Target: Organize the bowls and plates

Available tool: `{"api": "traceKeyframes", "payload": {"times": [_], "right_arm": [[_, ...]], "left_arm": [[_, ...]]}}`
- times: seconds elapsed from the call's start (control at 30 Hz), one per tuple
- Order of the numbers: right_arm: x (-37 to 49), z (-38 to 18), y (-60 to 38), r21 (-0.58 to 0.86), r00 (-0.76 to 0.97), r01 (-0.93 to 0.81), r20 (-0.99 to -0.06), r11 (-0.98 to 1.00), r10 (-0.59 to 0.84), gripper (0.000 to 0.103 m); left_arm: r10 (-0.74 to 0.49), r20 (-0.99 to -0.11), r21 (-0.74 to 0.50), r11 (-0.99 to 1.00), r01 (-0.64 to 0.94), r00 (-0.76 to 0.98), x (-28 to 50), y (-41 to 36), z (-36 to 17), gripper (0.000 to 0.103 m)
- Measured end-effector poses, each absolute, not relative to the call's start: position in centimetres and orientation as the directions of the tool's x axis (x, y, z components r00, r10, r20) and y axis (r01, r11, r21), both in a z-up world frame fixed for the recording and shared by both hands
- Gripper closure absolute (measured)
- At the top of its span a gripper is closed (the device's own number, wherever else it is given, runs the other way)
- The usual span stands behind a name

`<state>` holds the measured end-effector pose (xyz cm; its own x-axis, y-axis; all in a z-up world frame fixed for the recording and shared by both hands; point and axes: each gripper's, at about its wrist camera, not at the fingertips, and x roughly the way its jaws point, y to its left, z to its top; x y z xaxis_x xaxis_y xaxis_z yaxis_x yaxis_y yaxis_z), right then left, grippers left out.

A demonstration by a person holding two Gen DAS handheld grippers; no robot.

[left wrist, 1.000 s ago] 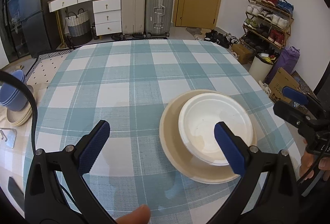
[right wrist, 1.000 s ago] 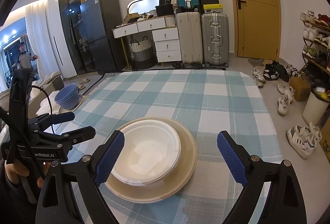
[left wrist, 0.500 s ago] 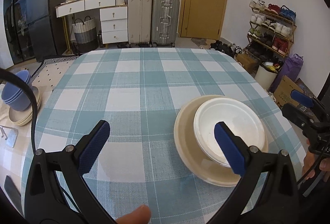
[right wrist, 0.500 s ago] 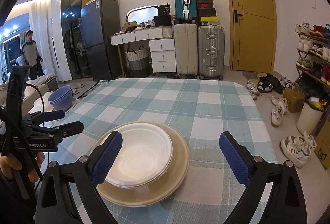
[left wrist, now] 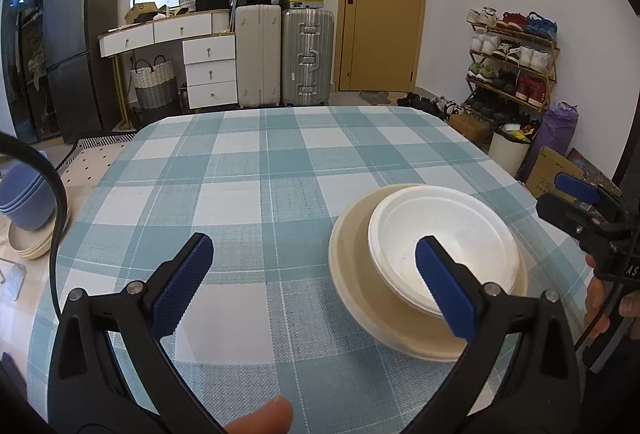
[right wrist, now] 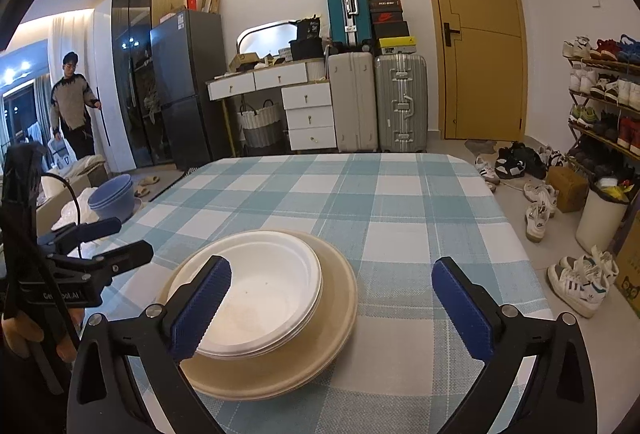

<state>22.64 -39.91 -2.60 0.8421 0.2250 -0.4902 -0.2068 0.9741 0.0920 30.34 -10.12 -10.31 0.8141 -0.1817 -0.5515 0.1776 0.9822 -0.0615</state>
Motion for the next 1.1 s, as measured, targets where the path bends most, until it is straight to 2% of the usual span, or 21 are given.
{"api": "traceKeyframes", "payload": {"times": [0.23, 0.73, 1.1], "right_arm": [[21.9, -2.6, -39.9, 0.081, 0.87, -0.196, -0.445, 0.977, 0.211, 0.001], [21.4, -3.3, -39.6, 0.072, 0.882, -0.188, -0.427, 0.979, 0.201, 0.001], [21.1, -3.3, -39.3, 0.054, 0.887, -0.186, -0.419, 0.981, 0.191, 0.001]], "left_arm": [[-0.191, -0.531, -0.047, 0.979, 0.197, 0.826, 30.2, -10.6, -11.2, 0.002], [-0.225, -0.503, -0.125, 0.974, 0.187, 0.835, 29.9, -9.3, -12.3, 0.002], [-0.22, -0.509, -0.124, 0.975, 0.182, 0.832, 30.2, -9.1, -12.4, 0.002]]}}
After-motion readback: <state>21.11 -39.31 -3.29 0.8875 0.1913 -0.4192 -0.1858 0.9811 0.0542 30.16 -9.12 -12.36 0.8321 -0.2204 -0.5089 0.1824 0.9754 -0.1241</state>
